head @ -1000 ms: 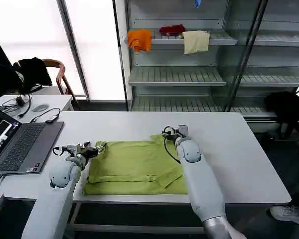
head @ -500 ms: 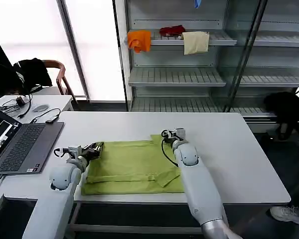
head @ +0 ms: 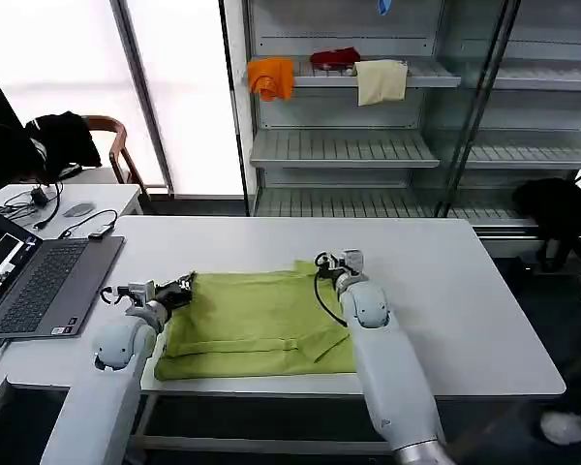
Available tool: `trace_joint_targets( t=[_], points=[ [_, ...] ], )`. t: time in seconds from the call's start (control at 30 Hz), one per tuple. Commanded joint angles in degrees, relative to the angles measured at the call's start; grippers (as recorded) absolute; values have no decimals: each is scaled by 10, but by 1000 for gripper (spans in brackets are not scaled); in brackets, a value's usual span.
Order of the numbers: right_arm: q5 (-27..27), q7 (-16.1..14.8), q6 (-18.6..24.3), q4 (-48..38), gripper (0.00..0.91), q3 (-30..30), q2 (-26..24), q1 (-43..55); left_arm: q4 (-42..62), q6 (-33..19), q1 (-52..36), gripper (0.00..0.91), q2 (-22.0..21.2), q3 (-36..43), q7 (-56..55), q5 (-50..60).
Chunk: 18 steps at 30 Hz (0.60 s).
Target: Fold and organize the clothes.
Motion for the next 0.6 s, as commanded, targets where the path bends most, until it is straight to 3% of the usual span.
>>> trace_joint_targets(
  t=[0.03,0.3,0.6],
  points=[
    [35,13,0,136,0,-7,-23,-56,-90,-2,44,0,4,-14,1,-37],
    [33,1,0,257,0,-1,-60,-179,-152,-20,135,0,9,-45,38,-52],
    [24,-11,2,319,0,18,-73,-282,-180,-48,214,0,26,-87,79,-53]
  ],
)
